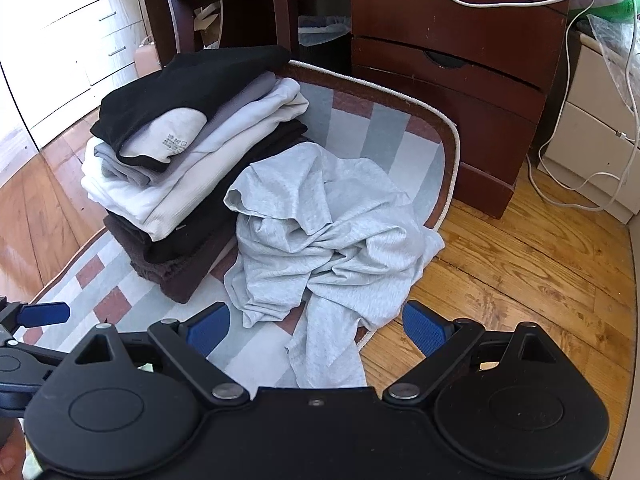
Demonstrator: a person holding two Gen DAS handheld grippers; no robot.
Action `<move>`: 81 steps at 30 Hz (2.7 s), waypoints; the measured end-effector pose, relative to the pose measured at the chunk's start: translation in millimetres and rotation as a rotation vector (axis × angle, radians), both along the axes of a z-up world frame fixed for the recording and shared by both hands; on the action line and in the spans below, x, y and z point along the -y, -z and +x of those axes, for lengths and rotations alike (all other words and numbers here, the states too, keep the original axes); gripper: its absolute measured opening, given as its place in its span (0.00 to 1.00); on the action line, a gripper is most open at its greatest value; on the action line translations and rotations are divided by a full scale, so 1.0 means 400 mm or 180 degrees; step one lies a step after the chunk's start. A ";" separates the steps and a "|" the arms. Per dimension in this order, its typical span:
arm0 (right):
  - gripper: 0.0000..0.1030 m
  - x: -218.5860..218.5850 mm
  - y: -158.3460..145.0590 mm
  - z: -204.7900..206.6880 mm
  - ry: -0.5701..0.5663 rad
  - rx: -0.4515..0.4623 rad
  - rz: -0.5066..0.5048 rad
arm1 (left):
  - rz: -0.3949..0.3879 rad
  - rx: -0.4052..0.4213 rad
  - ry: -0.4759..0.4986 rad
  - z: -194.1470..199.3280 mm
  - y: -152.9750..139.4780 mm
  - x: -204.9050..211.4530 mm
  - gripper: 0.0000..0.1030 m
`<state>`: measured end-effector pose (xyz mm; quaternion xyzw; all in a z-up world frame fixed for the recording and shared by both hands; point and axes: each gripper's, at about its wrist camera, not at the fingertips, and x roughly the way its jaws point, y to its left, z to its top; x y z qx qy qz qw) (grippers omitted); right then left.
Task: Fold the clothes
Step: 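Move both grippers toward the crumpled light grey sweatshirt on the rug, then close both grippers on the grey sweatshirt fabric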
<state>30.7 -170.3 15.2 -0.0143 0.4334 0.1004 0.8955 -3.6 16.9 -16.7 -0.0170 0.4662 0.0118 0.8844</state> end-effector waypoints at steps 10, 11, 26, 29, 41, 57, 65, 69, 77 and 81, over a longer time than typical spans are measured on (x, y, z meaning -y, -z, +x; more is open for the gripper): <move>0.93 -0.004 0.005 0.001 -0.0019 -0.0032 -0.0014 | 0.0007 -0.0038 0.0005 0.004 0.005 0.003 1.00; 0.93 -0.004 0.005 0.001 -0.0022 -0.0030 -0.0019 | 0.0012 -0.0045 -0.0003 0.005 0.006 0.003 1.00; 0.93 0.020 0.045 0.046 -0.0076 0.0041 0.0110 | -0.0449 0.0054 -0.0186 0.024 0.048 -0.034 1.00; 0.93 0.034 0.068 0.073 -0.0113 0.0120 0.0212 | -0.0459 0.0260 -0.0505 0.028 0.071 -0.049 1.00; 0.92 0.084 0.181 0.205 -0.0313 0.0412 0.0400 | -0.0375 0.0395 -0.0460 0.127 0.206 -0.037 1.00; 0.92 0.075 0.430 0.364 -0.1457 0.0750 -0.0831 | -0.0856 0.0089 -0.0025 0.322 0.373 0.029 1.00; 0.62 0.156 0.501 0.486 -0.0869 0.0042 0.0170 | -0.0662 0.0119 0.0090 0.411 0.481 0.123 0.76; 0.32 0.243 0.504 0.482 -0.0238 -0.0359 0.1515 | -0.0832 0.0199 0.0026 0.421 0.477 0.129 0.38; 0.25 0.250 0.374 0.317 -0.0713 -0.0135 0.2257 | -0.1539 0.0416 0.0254 0.339 0.400 0.091 0.16; 0.25 0.228 0.299 0.255 -0.0967 -0.0008 0.2297 | -0.1518 0.0575 0.0381 0.268 0.342 0.103 0.15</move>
